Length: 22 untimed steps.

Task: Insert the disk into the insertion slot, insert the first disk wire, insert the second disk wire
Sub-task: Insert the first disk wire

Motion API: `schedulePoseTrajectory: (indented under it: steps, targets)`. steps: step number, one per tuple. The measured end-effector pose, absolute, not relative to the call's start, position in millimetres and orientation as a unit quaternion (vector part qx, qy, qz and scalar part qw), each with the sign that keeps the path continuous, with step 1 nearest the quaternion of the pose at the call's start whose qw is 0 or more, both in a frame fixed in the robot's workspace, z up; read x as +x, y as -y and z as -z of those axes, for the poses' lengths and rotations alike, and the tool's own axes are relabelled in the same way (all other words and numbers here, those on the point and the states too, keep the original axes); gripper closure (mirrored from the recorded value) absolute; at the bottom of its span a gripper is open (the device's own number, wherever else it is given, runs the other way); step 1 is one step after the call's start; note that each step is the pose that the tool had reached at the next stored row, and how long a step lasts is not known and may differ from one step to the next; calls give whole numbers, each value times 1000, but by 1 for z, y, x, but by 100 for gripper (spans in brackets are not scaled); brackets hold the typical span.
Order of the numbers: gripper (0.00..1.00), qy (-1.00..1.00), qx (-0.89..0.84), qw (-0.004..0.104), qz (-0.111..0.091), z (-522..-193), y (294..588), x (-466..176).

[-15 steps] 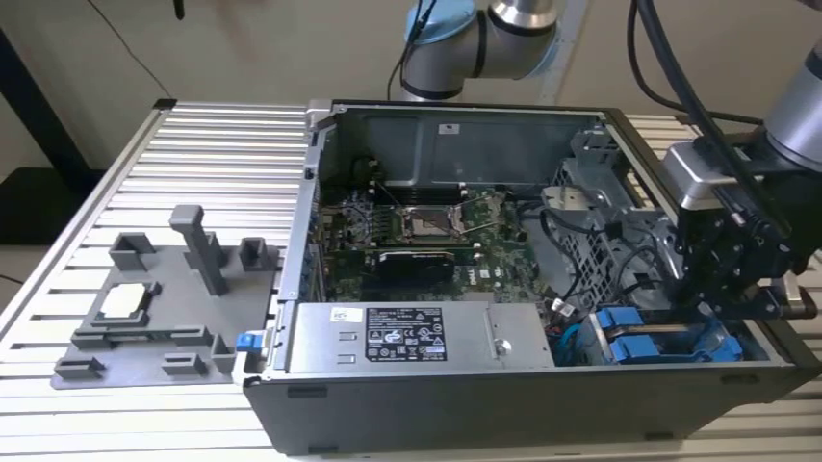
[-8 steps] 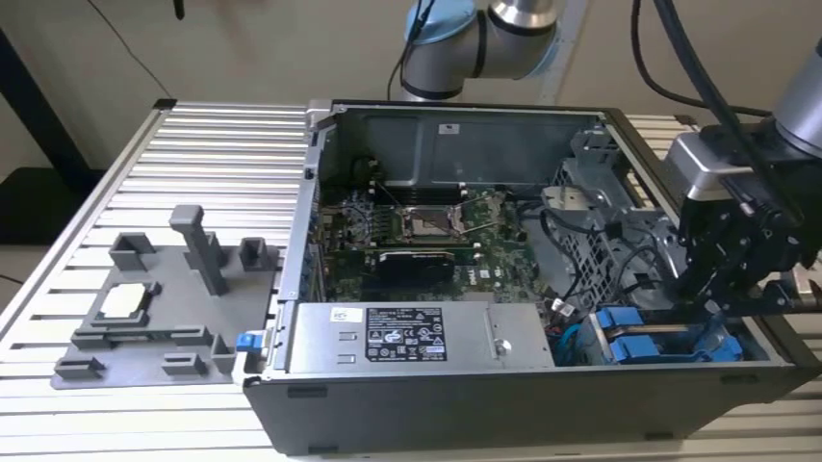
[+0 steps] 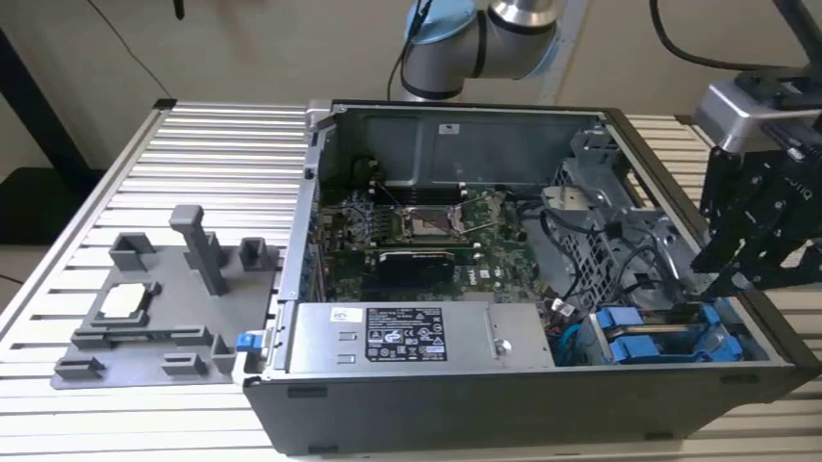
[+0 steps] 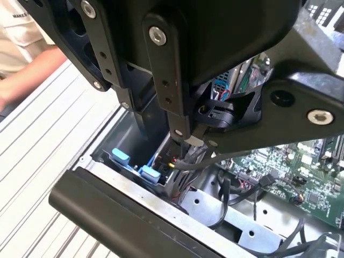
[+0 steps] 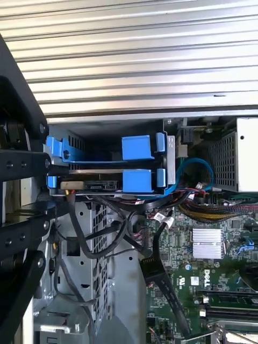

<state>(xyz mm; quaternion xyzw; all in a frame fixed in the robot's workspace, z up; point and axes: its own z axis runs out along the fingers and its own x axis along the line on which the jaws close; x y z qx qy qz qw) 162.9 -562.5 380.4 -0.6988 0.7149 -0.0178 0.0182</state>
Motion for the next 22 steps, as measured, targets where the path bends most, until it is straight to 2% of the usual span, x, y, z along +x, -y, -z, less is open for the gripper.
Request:
schedulePoseTrajectory:
  steps: [5, 15, 22]
  targets:
    - [67, -715, -699, 18, 18, -397, 562, 163]
    - [67, -715, -699, 18, 18, -397, 561, 163]
    - [67, -715, -699, 18, 18, -397, 542, 163]
